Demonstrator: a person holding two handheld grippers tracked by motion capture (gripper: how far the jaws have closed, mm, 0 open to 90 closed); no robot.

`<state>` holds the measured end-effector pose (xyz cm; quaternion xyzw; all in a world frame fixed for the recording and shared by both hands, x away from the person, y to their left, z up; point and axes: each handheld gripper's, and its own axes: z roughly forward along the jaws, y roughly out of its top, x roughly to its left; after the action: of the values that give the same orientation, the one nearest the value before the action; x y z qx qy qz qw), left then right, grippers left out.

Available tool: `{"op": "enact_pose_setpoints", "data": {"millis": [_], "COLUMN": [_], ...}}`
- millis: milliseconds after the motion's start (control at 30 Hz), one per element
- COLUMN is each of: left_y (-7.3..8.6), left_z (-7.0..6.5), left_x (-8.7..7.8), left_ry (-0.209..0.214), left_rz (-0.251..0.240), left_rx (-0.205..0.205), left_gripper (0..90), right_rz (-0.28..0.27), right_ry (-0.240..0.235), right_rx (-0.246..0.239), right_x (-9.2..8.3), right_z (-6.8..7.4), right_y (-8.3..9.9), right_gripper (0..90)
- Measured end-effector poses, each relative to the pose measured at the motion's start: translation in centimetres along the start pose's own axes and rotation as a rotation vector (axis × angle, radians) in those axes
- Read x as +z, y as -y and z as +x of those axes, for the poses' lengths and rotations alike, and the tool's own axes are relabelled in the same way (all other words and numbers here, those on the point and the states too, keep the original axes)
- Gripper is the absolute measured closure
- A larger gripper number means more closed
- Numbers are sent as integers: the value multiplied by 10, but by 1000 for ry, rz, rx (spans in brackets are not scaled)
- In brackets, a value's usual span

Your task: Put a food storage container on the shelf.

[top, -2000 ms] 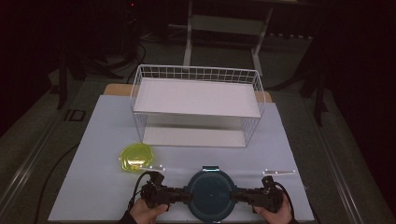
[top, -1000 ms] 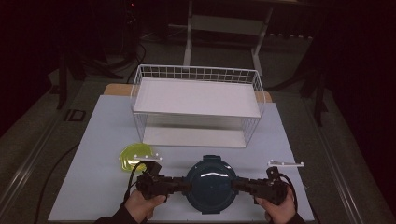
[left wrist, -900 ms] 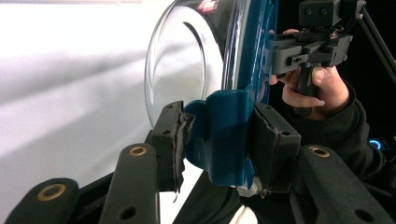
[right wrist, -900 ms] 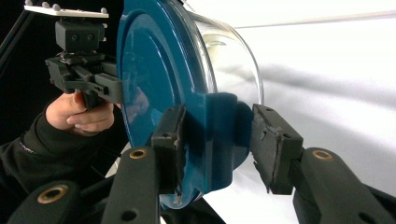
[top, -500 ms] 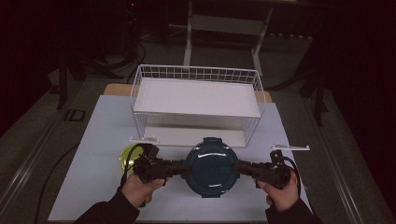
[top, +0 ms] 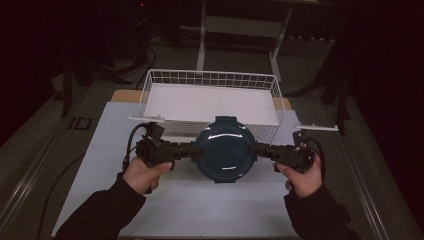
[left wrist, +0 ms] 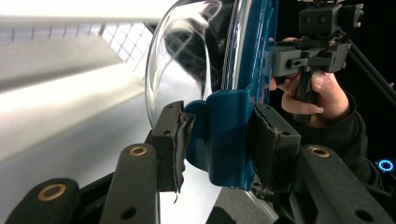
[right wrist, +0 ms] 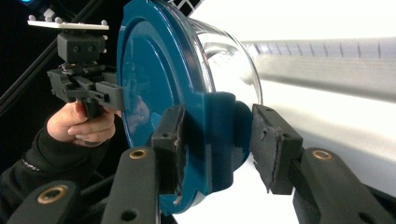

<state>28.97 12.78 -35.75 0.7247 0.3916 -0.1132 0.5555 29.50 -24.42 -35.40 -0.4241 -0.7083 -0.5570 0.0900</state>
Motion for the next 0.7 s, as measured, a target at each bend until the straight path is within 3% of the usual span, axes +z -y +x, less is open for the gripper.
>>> {"op": "enact_pose_setpoints", "data": {"millis": [367,700], "left_y": [-41,-76], "left_z": [8,26], "left_x": [-7,-2], "left_ry": [3,2], "left_rz": [-29,-35], "left_rx": [1,-25], "left_gripper": [573,571], "right_rz": [-24,-36], "right_ry": [8,13], "right_rx": [-11,34], "right_x": [5,15], "right_z": [3,-11], "right_y": [-47,-80], "right_gripper": [564,564]}}
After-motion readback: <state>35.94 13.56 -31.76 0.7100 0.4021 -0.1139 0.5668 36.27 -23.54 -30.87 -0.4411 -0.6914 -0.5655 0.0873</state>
